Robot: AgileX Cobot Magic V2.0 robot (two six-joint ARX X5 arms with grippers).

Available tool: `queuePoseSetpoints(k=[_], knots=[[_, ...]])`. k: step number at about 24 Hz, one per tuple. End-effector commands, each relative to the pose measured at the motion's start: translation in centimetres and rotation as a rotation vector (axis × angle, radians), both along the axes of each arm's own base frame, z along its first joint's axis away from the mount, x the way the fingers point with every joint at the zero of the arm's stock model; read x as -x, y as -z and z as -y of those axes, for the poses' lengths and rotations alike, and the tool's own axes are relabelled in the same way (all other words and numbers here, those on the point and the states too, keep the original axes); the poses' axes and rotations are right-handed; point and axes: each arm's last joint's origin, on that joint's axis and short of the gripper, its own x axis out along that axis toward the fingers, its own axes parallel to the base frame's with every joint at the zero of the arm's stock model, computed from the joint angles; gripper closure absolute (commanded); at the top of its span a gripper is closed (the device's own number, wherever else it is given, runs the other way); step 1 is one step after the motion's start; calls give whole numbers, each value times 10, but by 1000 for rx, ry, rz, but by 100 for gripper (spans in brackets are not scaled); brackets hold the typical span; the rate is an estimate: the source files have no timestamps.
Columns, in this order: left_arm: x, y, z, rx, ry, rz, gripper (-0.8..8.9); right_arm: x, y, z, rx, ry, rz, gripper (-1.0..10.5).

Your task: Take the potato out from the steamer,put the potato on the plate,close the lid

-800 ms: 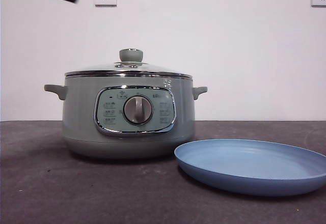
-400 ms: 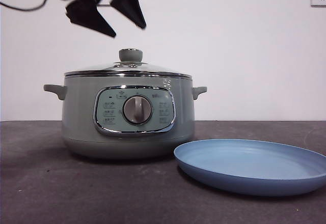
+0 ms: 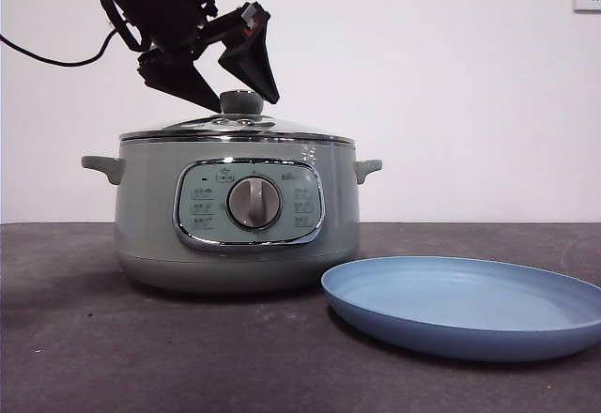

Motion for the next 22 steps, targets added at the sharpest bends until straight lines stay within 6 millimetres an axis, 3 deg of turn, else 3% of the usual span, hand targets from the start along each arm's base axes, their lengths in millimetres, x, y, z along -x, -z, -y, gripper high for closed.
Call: queuePoseSetpoints(k=[1, 8, 15, 22], knots=[[-1, 4, 4, -10, 12, -4, 301, 0, -1, 0, -4, 2, 1, 286], [1, 5, 6, -10, 15, -19, 829, 0, -1, 0, -2, 4, 1, 286], [3, 1, 5, 2, 5, -22, 822, 0, -1, 0, -3, 4, 1, 286], [19, -30, -3, 47, -6, 68, 822, -4, 1, -1, -12, 15, -21, 288]])
